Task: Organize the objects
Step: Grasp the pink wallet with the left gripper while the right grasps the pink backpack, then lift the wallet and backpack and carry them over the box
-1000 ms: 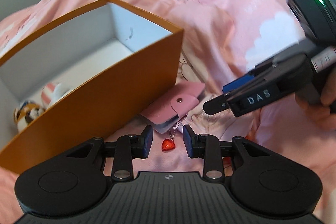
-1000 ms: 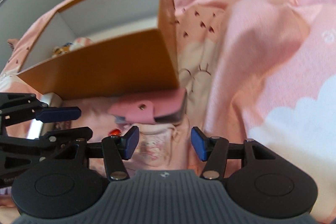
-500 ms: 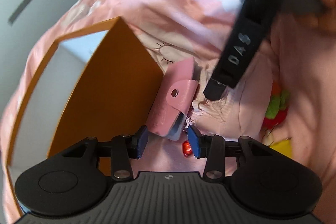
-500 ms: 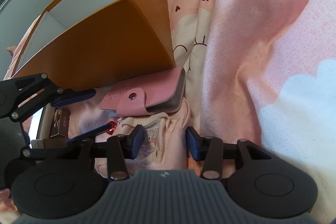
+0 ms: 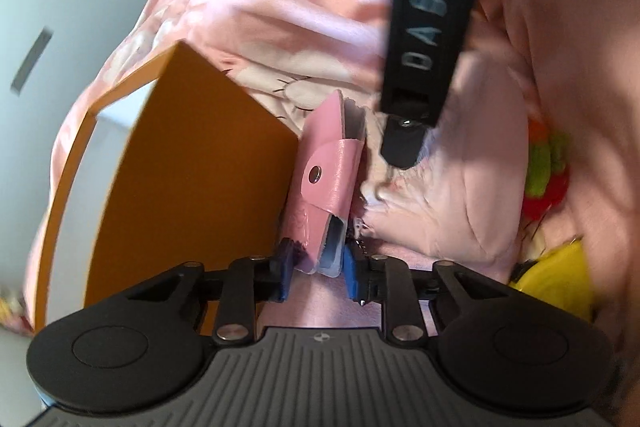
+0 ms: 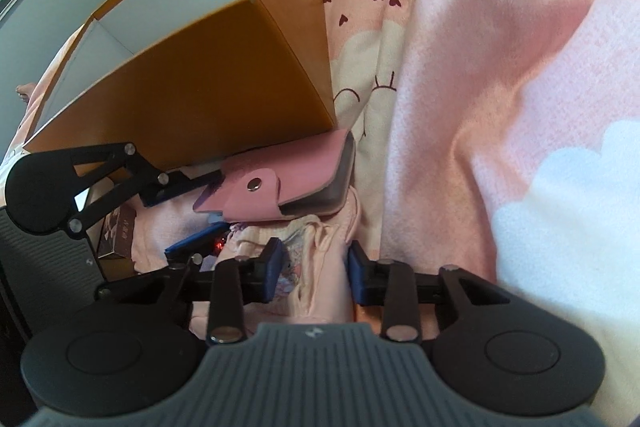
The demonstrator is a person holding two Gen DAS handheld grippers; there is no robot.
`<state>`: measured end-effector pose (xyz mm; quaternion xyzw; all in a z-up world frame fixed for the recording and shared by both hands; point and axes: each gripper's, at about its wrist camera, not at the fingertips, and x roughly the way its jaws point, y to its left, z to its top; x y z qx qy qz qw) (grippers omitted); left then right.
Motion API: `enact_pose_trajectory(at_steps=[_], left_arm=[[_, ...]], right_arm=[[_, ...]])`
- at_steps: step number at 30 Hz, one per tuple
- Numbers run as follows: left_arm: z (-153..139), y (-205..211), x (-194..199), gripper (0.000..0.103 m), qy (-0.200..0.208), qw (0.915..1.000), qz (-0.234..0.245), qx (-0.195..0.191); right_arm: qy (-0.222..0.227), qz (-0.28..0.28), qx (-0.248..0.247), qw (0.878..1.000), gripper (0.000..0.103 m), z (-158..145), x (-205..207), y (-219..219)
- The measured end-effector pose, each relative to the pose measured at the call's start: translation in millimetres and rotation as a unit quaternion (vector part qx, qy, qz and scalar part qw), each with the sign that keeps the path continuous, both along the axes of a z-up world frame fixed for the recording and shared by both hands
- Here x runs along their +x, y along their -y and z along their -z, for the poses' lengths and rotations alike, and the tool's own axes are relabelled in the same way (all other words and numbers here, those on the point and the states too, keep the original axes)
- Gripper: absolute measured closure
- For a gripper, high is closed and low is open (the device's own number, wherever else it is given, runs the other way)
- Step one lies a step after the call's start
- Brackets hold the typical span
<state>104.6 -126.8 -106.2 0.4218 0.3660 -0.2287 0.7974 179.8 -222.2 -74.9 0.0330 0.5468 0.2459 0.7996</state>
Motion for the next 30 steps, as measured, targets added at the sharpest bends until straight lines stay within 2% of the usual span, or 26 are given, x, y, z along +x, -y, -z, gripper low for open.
enact_pose_trajectory(at_steps=[3,5,6,7,8,11,12,13,14,15,17,21,22,23,25,30], left_arm=[[-25.9,-12.4,6.5,0.079,-0.029,0.9947,-0.057,-0.080],[-41.9,-24.5,12.2,0.080,-0.057,0.9834,-0.105,-0.136],[-48.8,-31.9,14.7,0.081,-0.072,0.9749,-0.131,-0.165],[-55.3,-40.8,17.0,0.083,-0.089,0.9637,-0.158,-0.196],[-61.1,-51.0,19.1,0.083,-0.110,0.9487,-0.187,-0.230],[-68.0,-89.0,19.7,0.085,-0.174,0.8873,-0.272,-0.330],[-68.0,-97.7,18.6,0.085,-0.187,0.8711,-0.290,-0.349],[-67.2,-104.3,17.3,0.085,-0.197,0.8591,-0.303,-0.362],[-66.1,-108.8,15.5,0.085,-0.200,0.8517,-0.313,-0.369],[-63.3,-114.2,14.7,0.085,-0.200,0.8491,-0.319,-0.370],[-59.5,-115.6,11.5,0.084,-0.202,0.8497,-0.325,-0.364],[-51.8,-114.8,17.2,0.081,-0.208,0.8592,-0.308,-0.352],[-49.0,-112.1,21.7,0.076,-0.210,0.8618,-0.302,-0.349],[-49.8,-109.9,24.5,0.072,-0.209,0.8652,-0.295,-0.347],[-46.8,-107.0,29.0,0.057,-0.206,0.8731,-0.281,-0.341],[-45.3,-94.6,40.8,0.056,-0.202,0.8935,-0.261,-0.304]], right_arm=[[0.004,-0.008,0.003,1.000,0.078,-8.9,-3.6,0.8],[0.009,-0.016,0.000,1.000,0.079,-14.6,-6.7,-0.8],[0.013,-0.021,-0.002,1.000,0.079,-17.3,-8.3,-1.9],[0.017,-0.024,-0.005,1.000,0.080,-20.3,-10.5,-2.8],[0.022,-0.027,-0.007,0.999,0.080,-23.0,-12.7,-3.5],[0.033,-0.032,-0.012,0.999,0.080,-29.3,-16.9,-4.3],[0.036,-0.031,-0.014,0.999,0.080,-29.9,-17.6,-3.4],[0.037,-0.030,-0.017,0.999,0.080,-28.9,-17.7,-1.6],[0.035,-0.028,-0.020,0.999,0.079,-26.1,-16.8,-1.6],[0.029,-0.024,-0.019,0.999,0.079,-22.5,-14.9,-1.4],[0.019,-0.017,-0.013,1.000,0.076,-16.2,-12.8,-1.3],[0.006,-0.005,-0.007,1.000,0.069,-10.4,-7.9,4.0],[0.003,-0.002,-0.005,1.000,0.068,-11.7,-9.2,6.1],[0.001,0.001,-0.003,1.000,0.067,-11.2,-8.5,7.1],[-0.005,0.004,0.001,1.000,0.064,-9.4,-7.7,8.5],[-0.017,0.010,0.010,1.000,0.061,-4.9,-4.8,11.2]])
